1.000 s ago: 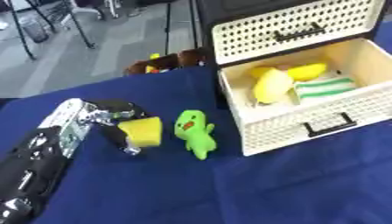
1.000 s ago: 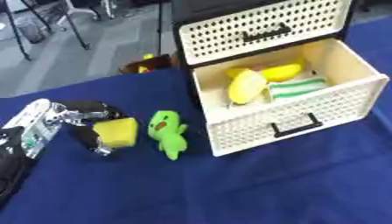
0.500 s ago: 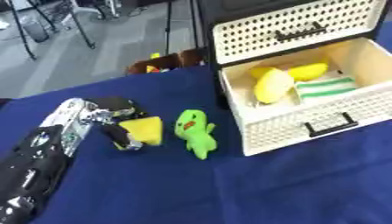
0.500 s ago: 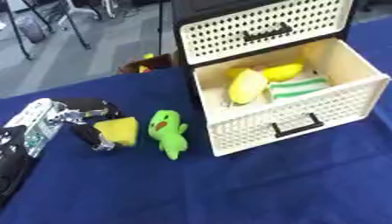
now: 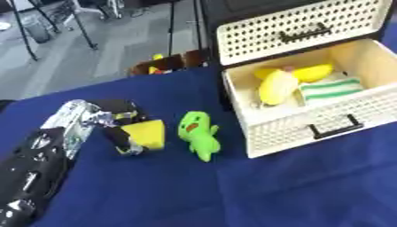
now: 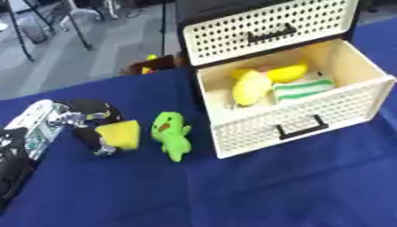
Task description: Pick up objects from table and place into drawer.
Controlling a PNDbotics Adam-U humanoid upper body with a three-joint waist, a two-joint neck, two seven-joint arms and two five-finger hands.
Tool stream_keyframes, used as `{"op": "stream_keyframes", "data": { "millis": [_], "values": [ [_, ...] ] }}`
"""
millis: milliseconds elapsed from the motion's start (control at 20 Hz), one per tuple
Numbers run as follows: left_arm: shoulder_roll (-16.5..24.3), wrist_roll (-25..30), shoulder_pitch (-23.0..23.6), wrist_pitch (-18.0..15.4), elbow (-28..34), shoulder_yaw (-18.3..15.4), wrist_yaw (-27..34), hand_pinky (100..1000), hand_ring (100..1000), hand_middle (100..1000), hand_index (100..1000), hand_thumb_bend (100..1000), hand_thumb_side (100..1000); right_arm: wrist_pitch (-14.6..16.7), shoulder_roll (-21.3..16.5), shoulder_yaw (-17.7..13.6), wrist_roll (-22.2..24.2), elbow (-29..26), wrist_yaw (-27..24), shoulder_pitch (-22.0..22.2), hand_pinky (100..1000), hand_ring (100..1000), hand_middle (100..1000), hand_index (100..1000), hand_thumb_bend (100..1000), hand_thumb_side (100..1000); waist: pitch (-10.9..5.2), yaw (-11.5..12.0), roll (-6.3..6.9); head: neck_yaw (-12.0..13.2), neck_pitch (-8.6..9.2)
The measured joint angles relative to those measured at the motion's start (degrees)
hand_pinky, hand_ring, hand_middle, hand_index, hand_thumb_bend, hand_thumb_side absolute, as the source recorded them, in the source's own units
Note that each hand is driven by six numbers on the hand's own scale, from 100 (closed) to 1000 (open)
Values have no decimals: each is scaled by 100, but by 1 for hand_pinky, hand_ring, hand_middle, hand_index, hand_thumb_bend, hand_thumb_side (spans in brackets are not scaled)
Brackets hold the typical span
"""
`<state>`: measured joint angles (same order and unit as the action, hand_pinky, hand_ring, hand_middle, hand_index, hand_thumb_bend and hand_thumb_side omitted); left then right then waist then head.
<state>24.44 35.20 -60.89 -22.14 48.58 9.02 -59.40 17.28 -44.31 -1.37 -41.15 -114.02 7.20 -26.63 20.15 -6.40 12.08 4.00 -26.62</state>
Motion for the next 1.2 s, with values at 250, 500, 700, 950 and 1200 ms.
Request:
{"op": "stream_keyframes", "data": {
  "millis": [250,500,700,950,1200],
  "values": [
    [0,-194,40,53,18,3,-11,516,643,596,740,426,558,-2,27,-5,-1,0,-11,1,451,536,484,724,100,980,-6,-13,-13,-5,0],
    [1,-292,91,92,77,45,62,497,623,581,728,376,521,-13,34,-7,-2,0,-22,48,451,536,483,722,100,978,-39,25,-18,-16,-1],
    [27,-265,111,121,259,77,250,496,621,582,728,372,500,-38,55,-8,-7,0,-24,97,452,537,484,722,100,978,-89,109,-24,-55,-48],
    [165,-45,112,169,558,142,548,487,607,574,723,343,473,-60,62,-27,-10,0,-27,152,453,538,484,721,100,977,-202,209,-38,-104,-107],
    [273,193,104,239,995,177,1007,470,598,567,721,306,481,-77,63,-41,-19,0,-41,197,454,540,485,720,100,977,-281,279,-47,-137,-152]
  ]
}}
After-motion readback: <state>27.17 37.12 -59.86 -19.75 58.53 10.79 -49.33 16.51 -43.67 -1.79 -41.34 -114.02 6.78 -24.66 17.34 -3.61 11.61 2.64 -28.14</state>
